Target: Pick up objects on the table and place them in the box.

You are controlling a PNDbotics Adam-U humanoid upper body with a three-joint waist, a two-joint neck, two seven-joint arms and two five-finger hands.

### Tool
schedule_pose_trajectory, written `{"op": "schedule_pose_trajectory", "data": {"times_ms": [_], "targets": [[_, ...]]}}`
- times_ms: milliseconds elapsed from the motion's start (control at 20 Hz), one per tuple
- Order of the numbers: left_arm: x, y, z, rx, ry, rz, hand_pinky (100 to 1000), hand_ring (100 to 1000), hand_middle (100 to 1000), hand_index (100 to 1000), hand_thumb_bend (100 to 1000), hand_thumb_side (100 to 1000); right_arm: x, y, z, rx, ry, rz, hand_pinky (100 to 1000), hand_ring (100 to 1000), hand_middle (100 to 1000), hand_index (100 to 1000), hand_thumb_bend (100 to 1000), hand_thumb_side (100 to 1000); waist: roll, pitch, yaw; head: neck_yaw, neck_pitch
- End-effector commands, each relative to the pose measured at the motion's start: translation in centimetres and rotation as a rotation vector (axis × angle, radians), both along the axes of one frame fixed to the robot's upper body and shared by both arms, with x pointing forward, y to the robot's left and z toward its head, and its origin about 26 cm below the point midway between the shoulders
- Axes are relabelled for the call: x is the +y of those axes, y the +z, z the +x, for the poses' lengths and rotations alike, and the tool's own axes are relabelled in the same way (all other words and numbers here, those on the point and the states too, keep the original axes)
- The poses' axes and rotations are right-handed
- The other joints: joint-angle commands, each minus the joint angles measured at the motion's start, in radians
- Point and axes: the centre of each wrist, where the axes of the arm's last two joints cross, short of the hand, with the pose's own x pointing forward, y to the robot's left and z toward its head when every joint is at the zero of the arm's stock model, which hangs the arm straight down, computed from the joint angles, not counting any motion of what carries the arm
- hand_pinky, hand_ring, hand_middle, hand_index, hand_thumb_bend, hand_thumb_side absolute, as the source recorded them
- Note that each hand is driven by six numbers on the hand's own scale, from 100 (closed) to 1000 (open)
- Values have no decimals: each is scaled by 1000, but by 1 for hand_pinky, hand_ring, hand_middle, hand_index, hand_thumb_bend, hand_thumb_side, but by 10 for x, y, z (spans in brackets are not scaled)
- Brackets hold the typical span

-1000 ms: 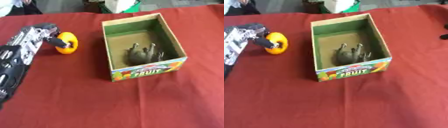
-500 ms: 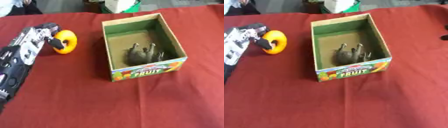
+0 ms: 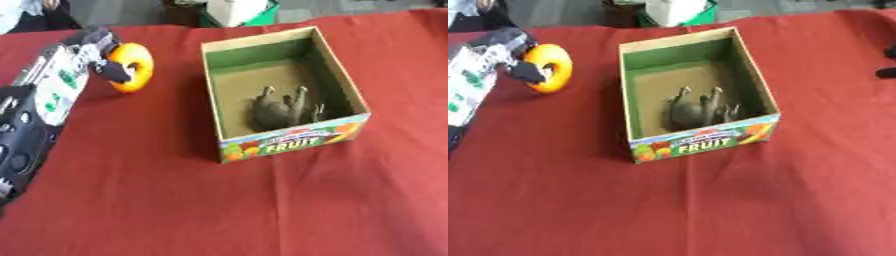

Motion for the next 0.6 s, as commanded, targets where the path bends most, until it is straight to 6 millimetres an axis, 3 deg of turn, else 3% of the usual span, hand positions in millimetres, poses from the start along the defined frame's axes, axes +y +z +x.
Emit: {"op": "schedule_pose_trajectory", "data": {"times_ms": [50,450,600], "targets": [[-7,34,-12,-152,-25,62,492,458,437,413,100,229,-2,10,-3,-32,1,-26,591,706,614,755,100,1000,-1,-26,0,-3,-1],[-58,70,-31,-319,-177,127,489,446,434,405,100,247,-1,11,-2,-33,11,-30,591,706,615,755,100,1000,8,-28,-10,2,-8],[-66,73,-34,-336,-201,132,489,446,434,405,100,247,-1,12,-2,-34,12,-31,591,706,615,755,100,1000,9,-28,-12,3,-8]]}}
